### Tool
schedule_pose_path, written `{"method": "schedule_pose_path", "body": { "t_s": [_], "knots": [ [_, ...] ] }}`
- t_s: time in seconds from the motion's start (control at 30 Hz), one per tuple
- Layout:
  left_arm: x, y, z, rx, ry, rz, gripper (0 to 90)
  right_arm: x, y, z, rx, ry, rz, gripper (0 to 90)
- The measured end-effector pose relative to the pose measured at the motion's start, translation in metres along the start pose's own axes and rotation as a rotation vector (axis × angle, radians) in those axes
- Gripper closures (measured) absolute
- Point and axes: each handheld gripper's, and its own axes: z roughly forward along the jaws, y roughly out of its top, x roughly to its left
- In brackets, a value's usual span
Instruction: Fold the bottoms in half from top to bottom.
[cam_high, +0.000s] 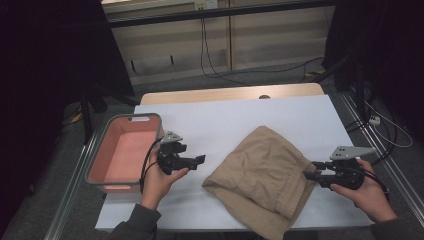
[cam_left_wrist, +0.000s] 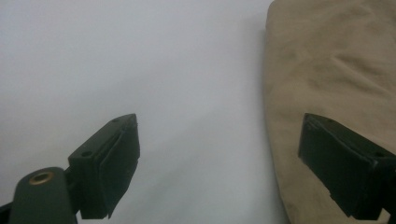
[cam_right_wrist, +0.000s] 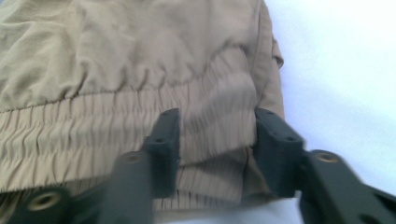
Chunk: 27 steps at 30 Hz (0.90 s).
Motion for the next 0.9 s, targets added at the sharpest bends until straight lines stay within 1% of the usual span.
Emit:
{"method": "schedule_pose_path", "body": {
  "t_s": [0.1, 0.13, 0.17, 0.2, 0.27, 0.33, 0.4, 0.43, 0.47, 0.57, 0.63, 0.67, 0.77, 0.8, 0.9],
  "knots": [
    [-0.002, -0.001, 0.003, 0.005, -0.007, -0.004, 12.6, 0.004, 0.004, 0.002, -0.02, -0.015, -0.027, 35.5],
    [-0.003, -0.002, 0.004, 0.001, -0.013, -0.014, 12.5, 0.006, 0.006, 0.003, -0.024, -0.02, -0.032, 32.6],
    [-0.004, -0.002, 0.005, 0.003, -0.011, -0.012, 12.4, 0.007, 0.007, 0.004, -0.028, -0.022, -0.035, 29.7],
    [-0.005, -0.002, 0.005, 0.011, -0.02, -0.008, 12.3, 0.008, 0.009, 0.005, -0.034, -0.028, -0.034, 27.2],
    [-0.007, -0.003, 0.006, 0.009, -0.036, -0.024, 11.5, 0.011, 0.011, 0.007, -0.044, -0.031, -0.037, 23.2],
    [-0.01, -0.004, 0.008, -0.009, -0.031, -0.026, 9.3, 0.013, 0.012, 0.01, -0.054, -0.028, -0.033, 20.2],
    [-0.013, -0.005, 0.01, -0.023, -0.033, -0.026, 7.4, 0.014, 0.013, 0.012, -0.054, -0.041, -0.032, 17.5],
    [-0.014, -0.005, 0.011, -0.026, -0.041, -0.021, 6.7, 0.014, 0.013, 0.013, -0.05, -0.04, -0.033, 16.5],
    [-0.016, -0.006, 0.012, -0.028, -0.041, -0.005, 6.2, 0.015, 0.013, 0.014, -0.051, -0.042, -0.037, 16.2],
    [-0.022, -0.008, 0.015, -0.035, -0.051, 0.015, 5.7, 0.014, 0.013, 0.013, -0.059, -0.053, -0.048, 14.9],
    [-0.027, -0.011, 0.018, -0.036, -0.042, 0.026, 5.9, 0.013, 0.012, 0.013, -0.057, -0.058, -0.045, 14.4],
    [-0.029, -0.013, 0.02, -0.029, -0.042, 0.036, 6.2, 0.013, 0.011, 0.013, -0.059, -0.058, -0.042, 14.4],
    [-0.035, -0.019, 0.027, -0.008, -0.05, 0.042, 6.7, 0.013, 0.011, 0.014, -0.063, -0.06, -0.04, 14.4],
    [-0.037, -0.02, 0.029, 0.005, -0.048, 0.057, 6.7, 0.013, 0.011, 0.014, -0.064, -0.061, -0.042, 14.4],
    [-0.041, -0.026, 0.033, 0.031, -0.046, 0.063, 7.4, 0.014, 0.012, 0.013, -0.07, -0.061, -0.041, 14.2]
  ]
}}
